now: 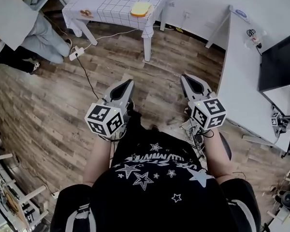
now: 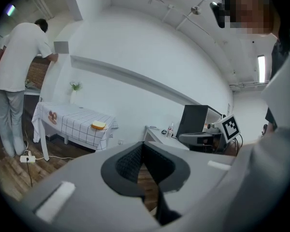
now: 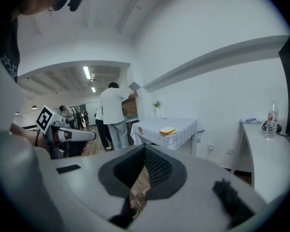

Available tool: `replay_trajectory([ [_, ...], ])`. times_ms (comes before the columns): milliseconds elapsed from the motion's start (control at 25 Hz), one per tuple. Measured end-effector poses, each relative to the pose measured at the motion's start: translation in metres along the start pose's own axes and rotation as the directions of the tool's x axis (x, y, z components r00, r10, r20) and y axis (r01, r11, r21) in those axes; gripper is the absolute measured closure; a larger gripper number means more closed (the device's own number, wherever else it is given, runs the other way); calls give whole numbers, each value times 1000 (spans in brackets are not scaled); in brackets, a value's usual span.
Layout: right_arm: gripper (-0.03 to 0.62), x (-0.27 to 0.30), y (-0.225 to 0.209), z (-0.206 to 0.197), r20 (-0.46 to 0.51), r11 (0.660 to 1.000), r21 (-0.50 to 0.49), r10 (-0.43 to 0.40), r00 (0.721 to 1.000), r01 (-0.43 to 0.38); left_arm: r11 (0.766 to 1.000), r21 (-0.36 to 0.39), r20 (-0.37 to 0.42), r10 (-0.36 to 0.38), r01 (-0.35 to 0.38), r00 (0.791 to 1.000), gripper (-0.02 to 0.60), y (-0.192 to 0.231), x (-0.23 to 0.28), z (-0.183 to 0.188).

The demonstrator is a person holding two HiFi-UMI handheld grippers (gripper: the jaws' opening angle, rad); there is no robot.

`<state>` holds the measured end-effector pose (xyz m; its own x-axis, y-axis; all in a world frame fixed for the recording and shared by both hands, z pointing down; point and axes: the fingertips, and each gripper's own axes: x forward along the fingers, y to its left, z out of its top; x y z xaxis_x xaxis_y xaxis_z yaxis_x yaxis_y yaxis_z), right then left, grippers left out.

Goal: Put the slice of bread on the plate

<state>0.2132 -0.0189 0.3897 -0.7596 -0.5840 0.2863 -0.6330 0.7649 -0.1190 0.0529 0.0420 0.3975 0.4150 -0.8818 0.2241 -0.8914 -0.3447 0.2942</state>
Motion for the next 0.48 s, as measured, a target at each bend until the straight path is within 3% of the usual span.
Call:
replay_trajectory([
  [480,580,8,19,-6,14,998,16,58,998,-58,995,62,71,71,-75,995,572,-1,-25,18],
])
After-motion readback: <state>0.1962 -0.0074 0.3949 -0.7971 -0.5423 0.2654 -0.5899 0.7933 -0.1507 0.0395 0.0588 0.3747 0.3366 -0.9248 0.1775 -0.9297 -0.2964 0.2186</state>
